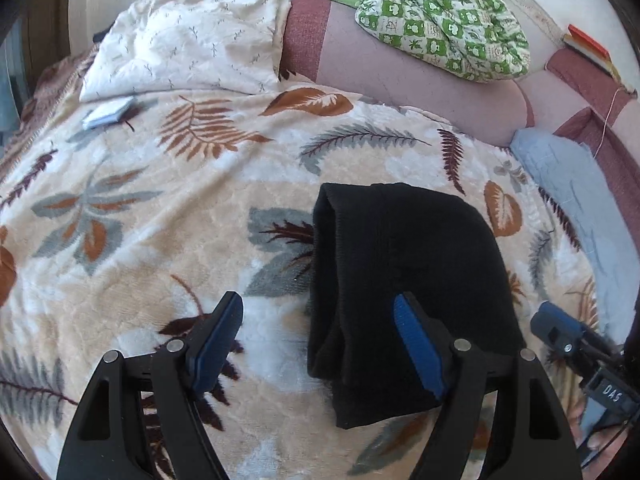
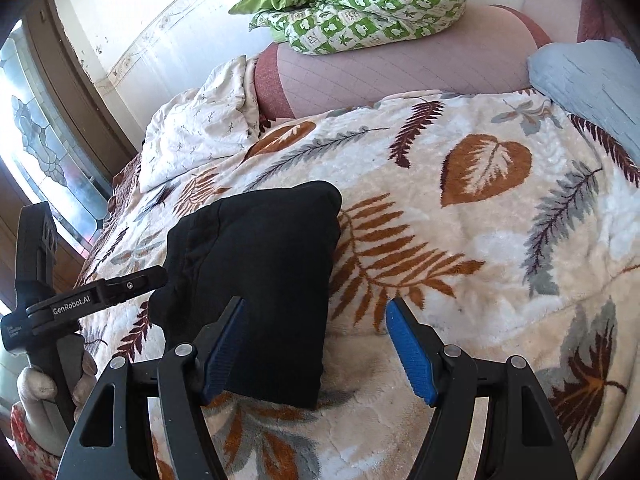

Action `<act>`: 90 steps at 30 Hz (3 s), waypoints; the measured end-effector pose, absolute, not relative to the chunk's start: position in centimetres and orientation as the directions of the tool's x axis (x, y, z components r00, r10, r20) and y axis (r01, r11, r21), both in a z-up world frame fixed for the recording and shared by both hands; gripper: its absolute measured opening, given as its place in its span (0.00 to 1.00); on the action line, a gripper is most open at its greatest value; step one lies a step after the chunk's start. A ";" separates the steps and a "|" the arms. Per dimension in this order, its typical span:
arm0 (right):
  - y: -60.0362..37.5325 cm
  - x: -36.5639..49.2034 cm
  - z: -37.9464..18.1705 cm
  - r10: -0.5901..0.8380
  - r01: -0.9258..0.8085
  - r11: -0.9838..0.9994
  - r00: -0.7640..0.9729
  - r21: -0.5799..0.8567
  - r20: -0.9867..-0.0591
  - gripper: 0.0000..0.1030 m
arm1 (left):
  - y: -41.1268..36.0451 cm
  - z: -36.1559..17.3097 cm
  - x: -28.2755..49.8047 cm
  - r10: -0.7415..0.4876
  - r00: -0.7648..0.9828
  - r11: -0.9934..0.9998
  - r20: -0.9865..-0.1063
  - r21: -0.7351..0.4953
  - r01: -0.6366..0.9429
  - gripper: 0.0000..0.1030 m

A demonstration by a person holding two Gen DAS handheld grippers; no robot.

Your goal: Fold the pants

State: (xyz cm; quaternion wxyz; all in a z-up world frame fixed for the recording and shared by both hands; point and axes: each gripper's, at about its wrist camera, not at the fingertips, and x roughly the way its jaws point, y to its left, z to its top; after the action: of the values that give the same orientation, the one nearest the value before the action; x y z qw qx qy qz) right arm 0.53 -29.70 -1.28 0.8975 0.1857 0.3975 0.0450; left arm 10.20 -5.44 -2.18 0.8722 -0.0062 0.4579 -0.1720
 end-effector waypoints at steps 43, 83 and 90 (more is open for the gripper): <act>-33.7 6.4 -6.9 0.541 0.166 0.633 0.604 0.756 -0.585 0.83 | -4.7 -7.8 13.2 -0.704 0.191 0.709 -0.684 -0.667 0.227 0.75; -33.3 14.2 -7.1 0.452 0.158 0.748 0.588 0.644 -0.670 0.66 | -11.5 -6.2 19.2 -0.510 0.299 0.846 -0.806 -0.408 0.343 0.71; -34.8 11.6 -2.7 0.296 0.141 0.846 0.678 0.515 -0.673 0.68 | -7.7 -2.7 16.1 -0.454 0.429 0.876 -0.781 -0.305 0.374 0.72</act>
State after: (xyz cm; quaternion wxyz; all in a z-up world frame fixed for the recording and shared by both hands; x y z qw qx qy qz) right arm 11.61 -34.83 -2.74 0.8739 0.2743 0.3988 0.0443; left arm 16.10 -7.72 -2.74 0.8441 -0.0424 0.4749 -0.2453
